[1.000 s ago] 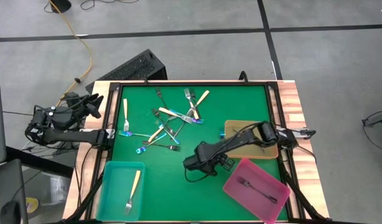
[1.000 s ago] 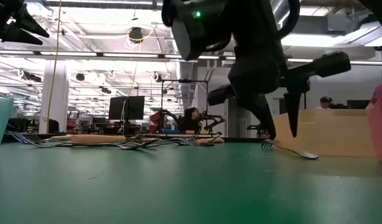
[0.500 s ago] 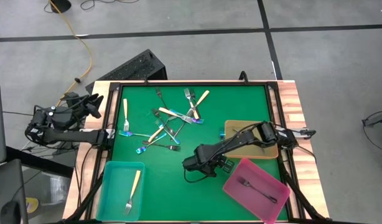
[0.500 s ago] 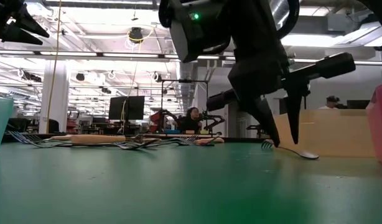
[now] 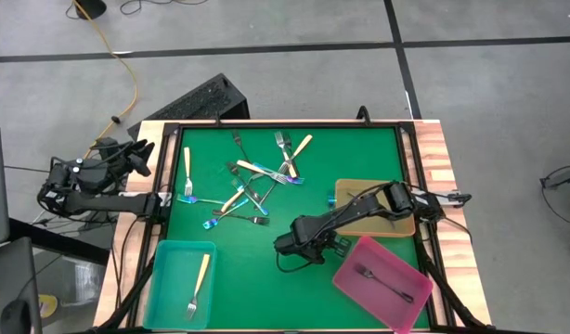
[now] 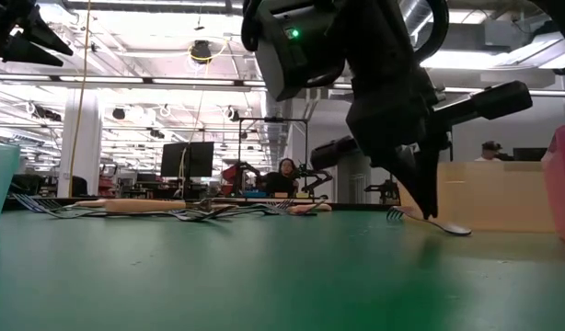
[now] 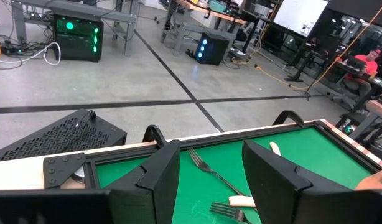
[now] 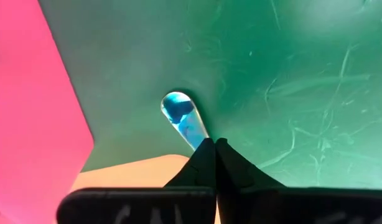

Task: Sort silverware by color (type)
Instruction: Put the blue fork into the orange bin

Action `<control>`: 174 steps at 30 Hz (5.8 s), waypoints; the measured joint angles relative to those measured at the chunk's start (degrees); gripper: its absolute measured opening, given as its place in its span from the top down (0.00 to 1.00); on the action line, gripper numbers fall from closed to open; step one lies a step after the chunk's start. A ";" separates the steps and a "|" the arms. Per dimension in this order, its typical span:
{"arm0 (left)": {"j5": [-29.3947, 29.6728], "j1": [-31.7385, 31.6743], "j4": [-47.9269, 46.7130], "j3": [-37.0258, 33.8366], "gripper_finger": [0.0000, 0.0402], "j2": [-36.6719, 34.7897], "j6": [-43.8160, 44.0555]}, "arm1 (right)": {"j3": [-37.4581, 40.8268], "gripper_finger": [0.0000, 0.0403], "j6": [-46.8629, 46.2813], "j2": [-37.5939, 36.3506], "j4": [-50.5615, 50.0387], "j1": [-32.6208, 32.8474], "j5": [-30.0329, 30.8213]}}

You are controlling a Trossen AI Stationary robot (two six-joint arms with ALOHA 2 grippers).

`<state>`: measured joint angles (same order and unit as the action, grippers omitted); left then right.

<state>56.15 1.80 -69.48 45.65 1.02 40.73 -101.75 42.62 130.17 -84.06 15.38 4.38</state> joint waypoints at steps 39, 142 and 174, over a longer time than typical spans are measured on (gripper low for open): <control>1.69 0.00 -0.01 0.11 0.61 0.00 -0.02 | -0.47 0.94 -0.07 0.03 13.73 -3.04 18.56; 1.17 0.00 -0.19 0.11 0.61 -0.02 0.11 | -24.03 0.95 -21.80 -6.12 8.61 -23.92 -1.23; 1.63 0.00 -0.19 0.11 0.61 -0.02 0.24 | 30.10 0.94 -54.42 -61.34 6.95 -23.31 10.75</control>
<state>57.78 1.80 -69.67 45.76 0.99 40.97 -71.65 -11.81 68.83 -77.11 -7.93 15.14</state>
